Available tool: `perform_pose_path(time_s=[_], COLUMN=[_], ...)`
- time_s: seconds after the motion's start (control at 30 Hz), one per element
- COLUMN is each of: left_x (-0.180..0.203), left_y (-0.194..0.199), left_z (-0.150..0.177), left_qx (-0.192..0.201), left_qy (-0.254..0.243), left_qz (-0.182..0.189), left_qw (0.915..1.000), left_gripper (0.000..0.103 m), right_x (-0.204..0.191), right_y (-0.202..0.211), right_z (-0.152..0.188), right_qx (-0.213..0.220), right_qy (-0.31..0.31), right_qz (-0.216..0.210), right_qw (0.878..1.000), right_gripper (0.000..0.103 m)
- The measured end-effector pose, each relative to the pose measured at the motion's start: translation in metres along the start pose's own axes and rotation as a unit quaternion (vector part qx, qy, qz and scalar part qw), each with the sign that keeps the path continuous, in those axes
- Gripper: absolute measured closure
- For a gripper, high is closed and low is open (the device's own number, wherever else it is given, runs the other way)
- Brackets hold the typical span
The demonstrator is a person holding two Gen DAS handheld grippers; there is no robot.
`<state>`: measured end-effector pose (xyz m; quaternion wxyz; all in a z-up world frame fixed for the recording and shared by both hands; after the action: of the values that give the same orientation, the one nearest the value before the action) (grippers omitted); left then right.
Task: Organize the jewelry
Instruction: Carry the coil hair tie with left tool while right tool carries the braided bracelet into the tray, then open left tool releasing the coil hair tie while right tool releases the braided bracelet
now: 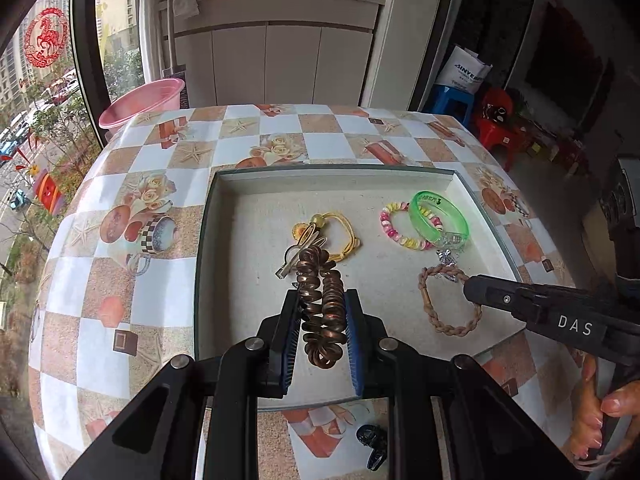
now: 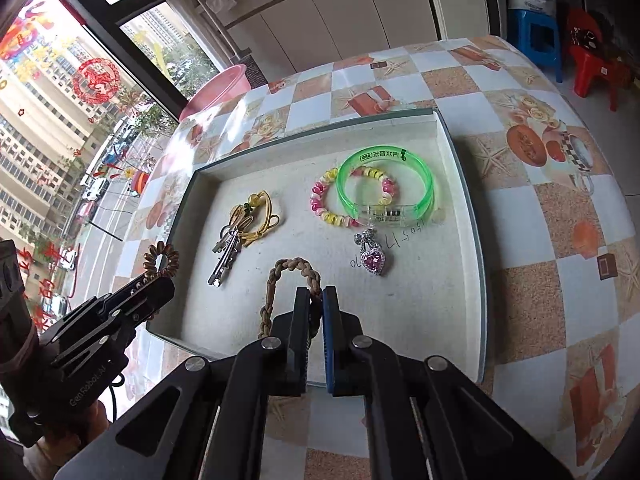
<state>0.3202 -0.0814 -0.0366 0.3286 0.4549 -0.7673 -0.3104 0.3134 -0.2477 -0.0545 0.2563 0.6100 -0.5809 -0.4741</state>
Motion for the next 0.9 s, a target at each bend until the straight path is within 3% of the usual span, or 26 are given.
perform_pose_path(time_s=[0.13, 0.43, 0.9], left_x=[-0.005, -0.014, -0.011], left_y=[-0.025, -0.055, -0.059], left_z=[-0.007, -0.011, -0.008], left_qx=[-0.007, -0.017, -0.014], left_qy=[-0.005, -0.012, -0.027], left_qz=[-0.014, -0.04, -0.064], left_qw=[0.9999, 0.999, 0.9975], left_gripper=[0.069, 0.069, 0.068], right_x=[0.003, 0.009, 0.001], right_y=[-0.023, -0.039, -0.046], right_z=[-0.008, -0.027, -0.019], right_qx=[-0.008, 0.018, 0.006], right_qy=[-0.003, 0.022, 0.042], right_qz=[0.011, 0.054, 0.058], right_qw=[1.0, 0.998, 0.997], right_gripper=[0.097, 0.097, 0.096])
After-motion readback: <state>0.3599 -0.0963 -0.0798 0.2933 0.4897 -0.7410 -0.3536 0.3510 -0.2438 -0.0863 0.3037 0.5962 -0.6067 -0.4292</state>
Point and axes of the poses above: each gripper's, at about its wrist camera, not at the fingertips, and y roughly against the way its jaws point, x to its right, z to its underside, the point moved 6 cm from there along -y, roughly the way its jaws point, and after that the axes turned 8 degrees about z, right-handed, at the moved point
